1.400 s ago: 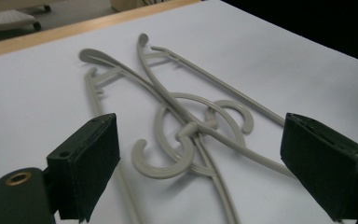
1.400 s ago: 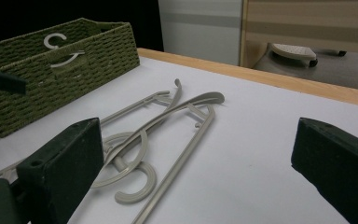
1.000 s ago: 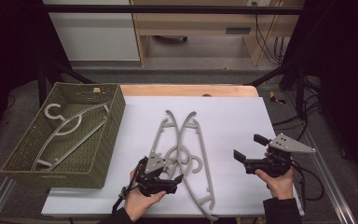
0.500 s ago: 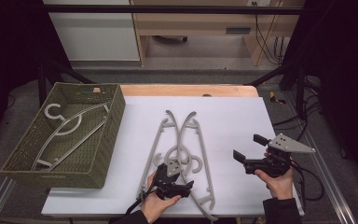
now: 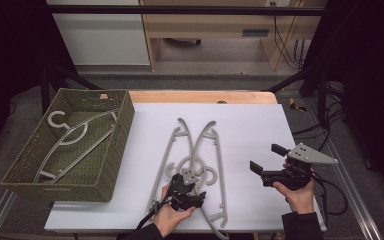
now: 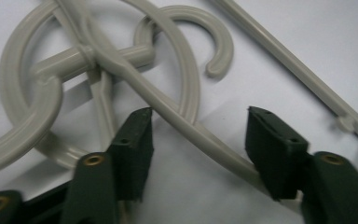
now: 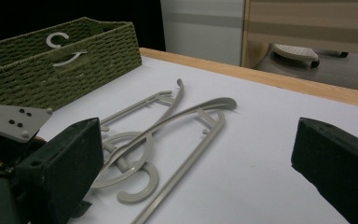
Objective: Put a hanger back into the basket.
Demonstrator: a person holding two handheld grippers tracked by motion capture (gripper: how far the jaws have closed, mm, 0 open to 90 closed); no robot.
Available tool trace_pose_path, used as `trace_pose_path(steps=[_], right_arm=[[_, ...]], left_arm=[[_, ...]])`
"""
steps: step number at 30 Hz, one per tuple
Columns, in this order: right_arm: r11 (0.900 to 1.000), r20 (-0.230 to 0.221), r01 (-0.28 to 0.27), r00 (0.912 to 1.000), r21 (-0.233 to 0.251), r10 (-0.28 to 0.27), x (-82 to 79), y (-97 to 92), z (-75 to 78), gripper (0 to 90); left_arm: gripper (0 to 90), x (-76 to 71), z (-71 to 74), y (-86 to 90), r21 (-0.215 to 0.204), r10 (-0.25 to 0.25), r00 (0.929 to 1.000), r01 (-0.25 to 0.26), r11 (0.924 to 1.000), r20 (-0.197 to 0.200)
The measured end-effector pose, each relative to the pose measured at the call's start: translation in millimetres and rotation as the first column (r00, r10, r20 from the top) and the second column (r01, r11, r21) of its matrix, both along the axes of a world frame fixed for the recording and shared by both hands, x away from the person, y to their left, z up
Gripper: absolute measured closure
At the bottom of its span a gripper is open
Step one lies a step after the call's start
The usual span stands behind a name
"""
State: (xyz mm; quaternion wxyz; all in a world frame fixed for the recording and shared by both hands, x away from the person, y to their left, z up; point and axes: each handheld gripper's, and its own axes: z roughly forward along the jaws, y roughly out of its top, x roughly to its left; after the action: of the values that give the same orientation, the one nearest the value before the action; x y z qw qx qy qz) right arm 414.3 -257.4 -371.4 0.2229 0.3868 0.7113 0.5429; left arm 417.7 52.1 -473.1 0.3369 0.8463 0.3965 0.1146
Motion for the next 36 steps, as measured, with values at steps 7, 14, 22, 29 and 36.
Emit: trace_pose_path(steps=[7,14,22,29,36], right_arm=[[1.0000,0.004,0.002,1.0000,0.005,-0.002,-0.5,-0.9,0.8,2.5],[1.0000,-0.003,0.002,1.0000,0.005,-0.002,0.8,1.7,-0.3,2.5],[1.0000,-0.001,-0.004,1.0000,0.006,0.004,0.8,1.3,0.0,2.5],[1.0000,0.002,-0.005,1.0000,0.004,0.005,0.8,1.0,0.1,2.5],[1.0000,-0.001,-0.002,1.0000,0.002,0.002,1.3,2.1,-0.6,2.5]], left_arm=[[52.4,3.5,1.1,5.9,-0.020,-0.009,0.9997,0.009,0.9998,-0.021],[49.1,3.9,2.6,1.7,0.019,-0.026,0.9994,0.027,0.9995,-0.022],[58.2,9.7,6.9,0.0,0.061,-0.021,0.9984,0.025,0.9978,-0.053],[71.0,20.1,9.0,7.6,0.037,-0.037,0.9944,0.041,0.9985,-0.099],[73.6,22.8,9.5,9.0,0.055,-0.075,0.9927,0.081,0.9952,-0.094]])
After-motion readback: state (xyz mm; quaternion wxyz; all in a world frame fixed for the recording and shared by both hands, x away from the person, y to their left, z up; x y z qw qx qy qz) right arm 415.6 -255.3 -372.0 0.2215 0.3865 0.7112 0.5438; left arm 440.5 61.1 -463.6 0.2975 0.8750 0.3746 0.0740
